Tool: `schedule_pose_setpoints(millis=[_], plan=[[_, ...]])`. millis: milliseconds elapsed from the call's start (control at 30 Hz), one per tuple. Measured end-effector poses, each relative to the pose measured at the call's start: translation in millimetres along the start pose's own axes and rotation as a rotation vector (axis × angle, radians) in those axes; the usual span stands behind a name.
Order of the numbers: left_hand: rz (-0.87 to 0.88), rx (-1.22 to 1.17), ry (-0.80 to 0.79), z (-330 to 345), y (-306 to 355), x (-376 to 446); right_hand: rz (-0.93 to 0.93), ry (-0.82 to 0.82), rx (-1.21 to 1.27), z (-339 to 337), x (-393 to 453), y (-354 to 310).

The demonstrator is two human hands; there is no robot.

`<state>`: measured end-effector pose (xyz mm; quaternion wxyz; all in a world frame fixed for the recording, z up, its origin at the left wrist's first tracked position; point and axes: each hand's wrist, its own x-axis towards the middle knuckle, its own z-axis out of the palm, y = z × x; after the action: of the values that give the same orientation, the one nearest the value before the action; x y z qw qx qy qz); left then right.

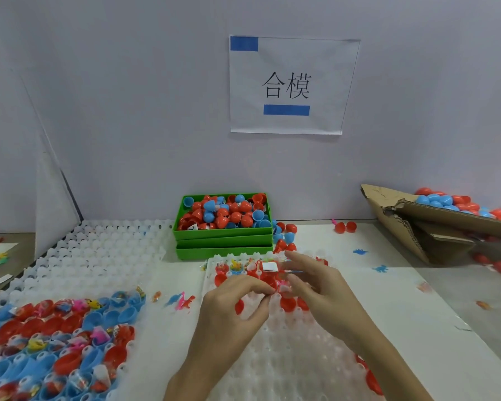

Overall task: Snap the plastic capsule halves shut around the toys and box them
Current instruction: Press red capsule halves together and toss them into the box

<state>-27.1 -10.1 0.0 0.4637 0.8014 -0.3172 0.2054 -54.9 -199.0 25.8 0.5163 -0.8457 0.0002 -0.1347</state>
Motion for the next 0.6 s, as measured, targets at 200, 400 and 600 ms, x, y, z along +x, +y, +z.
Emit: schedule_pose_setpoints(millis=[200, 400, 600], plan=[[-0.028, -0.117, 0.001, -5, 7, -1, 0.029, -0.076, 0.298, 1, -6, -8], [-0.254, -0.325, 0.212, -5, 13, 0, 0.029, -0.058, 0.399, 4, -6, -6], [-0.092, -0.156, 0.209, -4, 12, 1, 0.023, -0.108, 0.407, 9, -7, -5]])
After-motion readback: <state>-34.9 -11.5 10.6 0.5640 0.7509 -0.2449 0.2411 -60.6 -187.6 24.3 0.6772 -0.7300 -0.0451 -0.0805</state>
